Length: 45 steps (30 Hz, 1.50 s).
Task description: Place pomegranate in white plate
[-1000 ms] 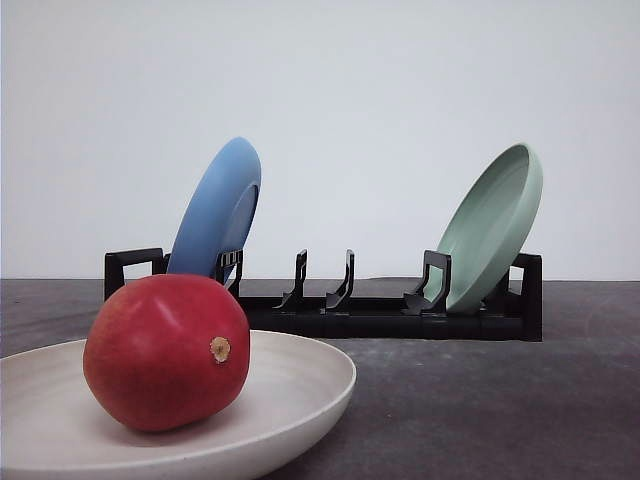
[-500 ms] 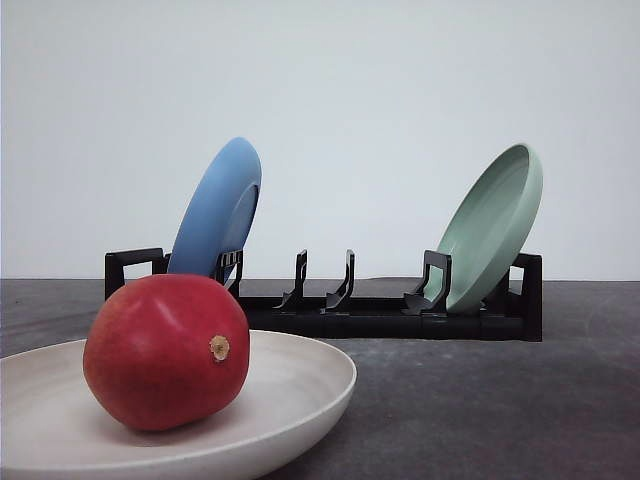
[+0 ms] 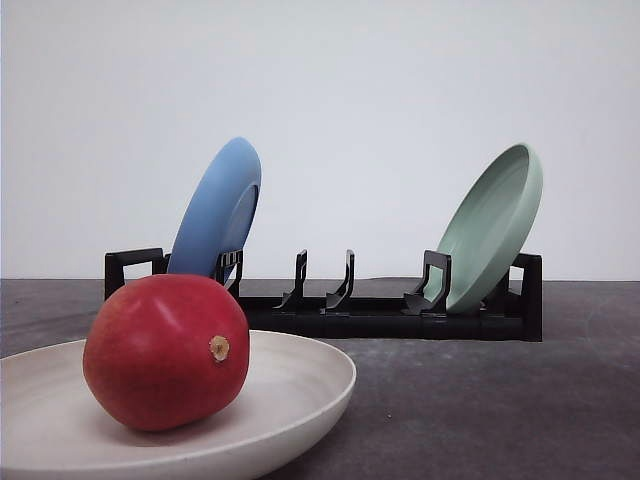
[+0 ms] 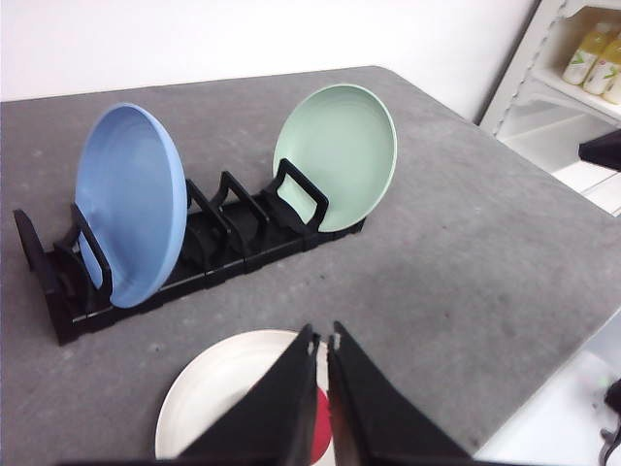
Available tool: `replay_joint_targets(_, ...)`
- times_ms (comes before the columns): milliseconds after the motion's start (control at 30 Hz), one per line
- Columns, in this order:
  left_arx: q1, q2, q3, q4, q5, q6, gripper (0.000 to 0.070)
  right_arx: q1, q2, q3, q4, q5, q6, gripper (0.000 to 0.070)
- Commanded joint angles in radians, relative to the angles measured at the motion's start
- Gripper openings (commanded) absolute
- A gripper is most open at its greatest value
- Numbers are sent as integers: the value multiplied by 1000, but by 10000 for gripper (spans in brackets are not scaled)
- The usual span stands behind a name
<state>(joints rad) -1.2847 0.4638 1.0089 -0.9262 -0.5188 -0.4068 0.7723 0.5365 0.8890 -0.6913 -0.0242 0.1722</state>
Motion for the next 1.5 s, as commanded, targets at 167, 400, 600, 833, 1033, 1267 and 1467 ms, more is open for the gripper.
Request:
replay_joint_targets(167,259,-30,-114,72,47,26,0,9,2,8,11,-1,7,0)
replay_joint_targets(400,726,-147,-462,419,99,388,0,9,3,8,11,0,8,0)
replay_joint_targets(600,1048,-323,-747,667,185,501,0,9,3,8,11,0,7,0)
replay_joint_targets(833,1219,-456,-930,747,387,498,0,9,3,8,11,0,7,0)
replay_joint_targets(1033,1245,-461,-982,746,488,499,0,9,3,8,11,0,7,0)
replay_joint_targets(1267,1245,-462,-997,736,493,507,0,9,3,8,11,0,7,0)
replay_joint_targets(1467,1230,-462,-997,737,493,507,0,9,3,8,11,0,7,0)
